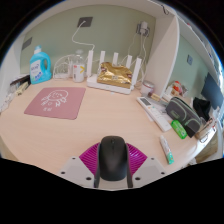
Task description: Arrange mouse
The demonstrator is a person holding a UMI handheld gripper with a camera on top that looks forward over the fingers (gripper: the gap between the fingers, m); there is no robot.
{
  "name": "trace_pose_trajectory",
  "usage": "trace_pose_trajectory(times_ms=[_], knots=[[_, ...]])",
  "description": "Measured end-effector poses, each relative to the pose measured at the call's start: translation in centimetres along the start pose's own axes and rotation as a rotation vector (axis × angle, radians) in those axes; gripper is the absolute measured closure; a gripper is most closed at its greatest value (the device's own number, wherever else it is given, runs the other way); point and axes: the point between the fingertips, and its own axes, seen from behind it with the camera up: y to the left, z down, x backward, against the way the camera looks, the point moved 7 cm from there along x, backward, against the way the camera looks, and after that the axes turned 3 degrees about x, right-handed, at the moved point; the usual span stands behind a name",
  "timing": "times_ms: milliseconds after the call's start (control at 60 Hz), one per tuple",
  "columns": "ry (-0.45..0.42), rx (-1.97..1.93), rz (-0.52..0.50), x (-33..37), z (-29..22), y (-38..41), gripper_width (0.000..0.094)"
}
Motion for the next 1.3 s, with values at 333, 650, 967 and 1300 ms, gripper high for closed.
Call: trace_pose_trajectory(times_ms=[333,650,967,1300], knots=[[-0.214,-0.092,0.171,4.7,-17.3,-1.0,0.0579],[-0.196,-0.05,-0.13,-5.9,-23.1,16.8,0.0581],[-0.023,-0.036,-0.212,-12.8,-17.8,23.1,0.0496],[-0.072,-0.034,-0.115,-5.3,-19.1,22.7,0.0088]])
